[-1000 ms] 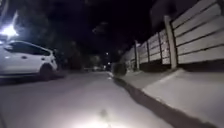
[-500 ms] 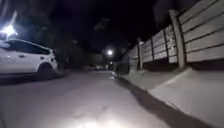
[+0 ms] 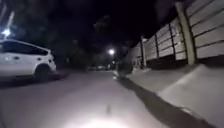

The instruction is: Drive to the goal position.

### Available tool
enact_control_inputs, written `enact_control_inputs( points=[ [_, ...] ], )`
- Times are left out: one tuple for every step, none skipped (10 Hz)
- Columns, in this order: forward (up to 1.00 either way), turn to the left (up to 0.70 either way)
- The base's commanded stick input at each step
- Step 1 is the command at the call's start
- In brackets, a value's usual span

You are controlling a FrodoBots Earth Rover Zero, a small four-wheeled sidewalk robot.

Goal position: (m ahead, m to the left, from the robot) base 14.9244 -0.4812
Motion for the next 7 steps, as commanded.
enact_control_inputs(
  points=[
    [0.70, -0.23],
    [0.70, -0.07],
    [0.70, -0.35],
    [0.70, -0.35],
    [0.70, -0.35],
    [0.70, -0.35],
    [0.70, -0.35]
  ],
)
